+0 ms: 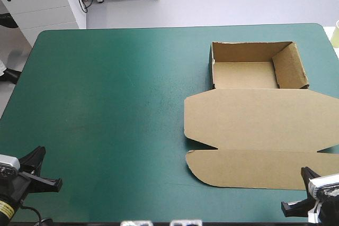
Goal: Fold the box
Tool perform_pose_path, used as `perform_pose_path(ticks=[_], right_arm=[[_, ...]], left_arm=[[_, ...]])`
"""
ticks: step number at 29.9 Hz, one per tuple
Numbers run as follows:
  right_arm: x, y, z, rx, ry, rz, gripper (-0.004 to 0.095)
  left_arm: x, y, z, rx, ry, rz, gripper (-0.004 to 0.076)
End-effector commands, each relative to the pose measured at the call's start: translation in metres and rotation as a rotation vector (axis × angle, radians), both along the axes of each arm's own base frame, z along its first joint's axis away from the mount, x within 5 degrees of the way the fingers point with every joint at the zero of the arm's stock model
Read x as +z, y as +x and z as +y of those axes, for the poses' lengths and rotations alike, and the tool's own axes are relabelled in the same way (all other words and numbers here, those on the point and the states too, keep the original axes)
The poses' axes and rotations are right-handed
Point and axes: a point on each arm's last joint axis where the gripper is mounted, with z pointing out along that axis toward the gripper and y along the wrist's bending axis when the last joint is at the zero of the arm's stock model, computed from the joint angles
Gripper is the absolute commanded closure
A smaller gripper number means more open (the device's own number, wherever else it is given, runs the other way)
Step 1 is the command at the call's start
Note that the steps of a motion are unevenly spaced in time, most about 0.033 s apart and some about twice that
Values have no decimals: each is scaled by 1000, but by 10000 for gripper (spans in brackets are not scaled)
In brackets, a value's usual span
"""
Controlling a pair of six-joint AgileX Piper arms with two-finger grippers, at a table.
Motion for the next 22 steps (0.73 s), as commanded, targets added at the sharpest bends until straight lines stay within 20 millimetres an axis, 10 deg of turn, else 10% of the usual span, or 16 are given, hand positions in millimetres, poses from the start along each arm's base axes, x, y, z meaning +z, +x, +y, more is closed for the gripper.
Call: perform_pose_path(ticks=[1, 22], right_arm=[[4, 7, 2, 20, 0, -66, 926], [-13, 16, 5, 53, -4, -32, 926]], left_arm=[[7, 3, -4, -26, -10, -52, 731], [-6, 4, -7, -42, -16, -3, 731]])
